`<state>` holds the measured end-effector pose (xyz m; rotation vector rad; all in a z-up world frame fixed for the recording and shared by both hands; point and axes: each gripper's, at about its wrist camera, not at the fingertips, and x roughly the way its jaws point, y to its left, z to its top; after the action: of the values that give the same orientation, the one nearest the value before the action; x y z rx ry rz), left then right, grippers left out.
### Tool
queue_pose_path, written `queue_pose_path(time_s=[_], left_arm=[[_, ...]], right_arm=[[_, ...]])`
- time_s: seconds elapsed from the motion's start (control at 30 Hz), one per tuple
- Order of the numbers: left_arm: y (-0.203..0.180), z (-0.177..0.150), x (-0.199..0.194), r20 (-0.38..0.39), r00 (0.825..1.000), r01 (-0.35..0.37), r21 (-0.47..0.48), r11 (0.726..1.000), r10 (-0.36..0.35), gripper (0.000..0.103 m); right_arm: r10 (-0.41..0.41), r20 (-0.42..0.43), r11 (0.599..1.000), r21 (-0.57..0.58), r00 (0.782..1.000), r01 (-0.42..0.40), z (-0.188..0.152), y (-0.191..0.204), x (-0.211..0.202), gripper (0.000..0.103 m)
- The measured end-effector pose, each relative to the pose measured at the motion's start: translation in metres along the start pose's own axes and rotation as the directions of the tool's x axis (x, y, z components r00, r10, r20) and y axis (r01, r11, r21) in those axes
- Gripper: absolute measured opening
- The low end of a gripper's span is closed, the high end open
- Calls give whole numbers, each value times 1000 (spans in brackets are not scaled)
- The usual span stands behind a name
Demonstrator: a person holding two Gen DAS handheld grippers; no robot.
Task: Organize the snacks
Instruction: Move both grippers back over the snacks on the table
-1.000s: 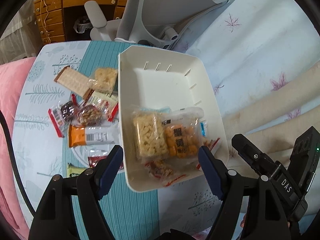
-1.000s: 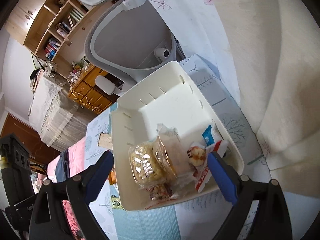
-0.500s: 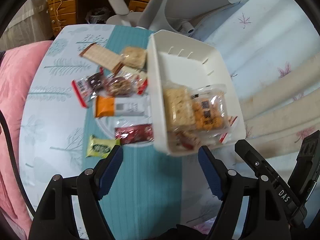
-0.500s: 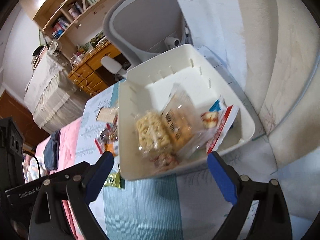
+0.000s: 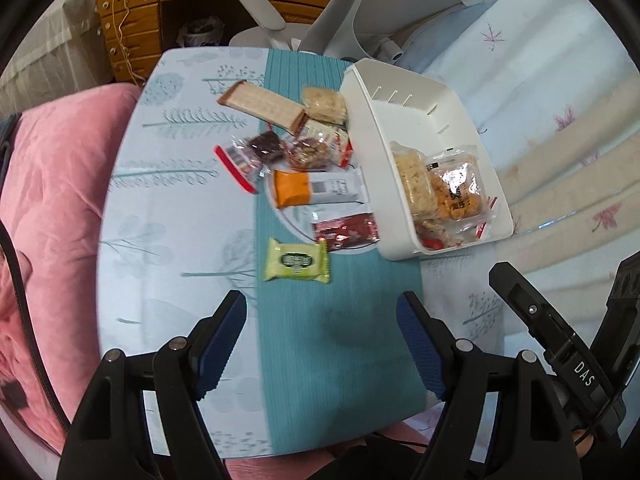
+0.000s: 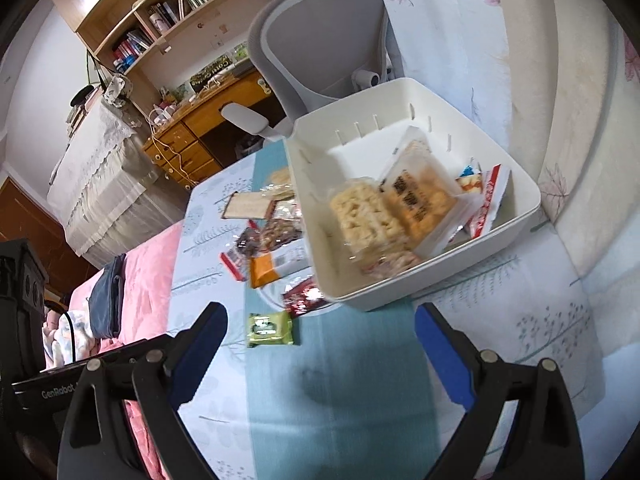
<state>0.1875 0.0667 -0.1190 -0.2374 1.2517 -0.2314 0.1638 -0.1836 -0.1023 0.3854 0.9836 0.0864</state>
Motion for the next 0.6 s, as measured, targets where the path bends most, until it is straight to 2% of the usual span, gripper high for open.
queue_pose_path(time_s=[0.33, 0.6], left_arm=[[47, 15, -28, 17, 1000, -21, 144, 989, 19, 76], [78, 41, -21, 3, 999, -50, 245, 968, 51, 76]], right_arm=[[-50, 53, 997, 58, 997, 46, -34, 50, 2, 95], [-99, 53, 992, 84, 994, 94, -60, 84, 19, 95]])
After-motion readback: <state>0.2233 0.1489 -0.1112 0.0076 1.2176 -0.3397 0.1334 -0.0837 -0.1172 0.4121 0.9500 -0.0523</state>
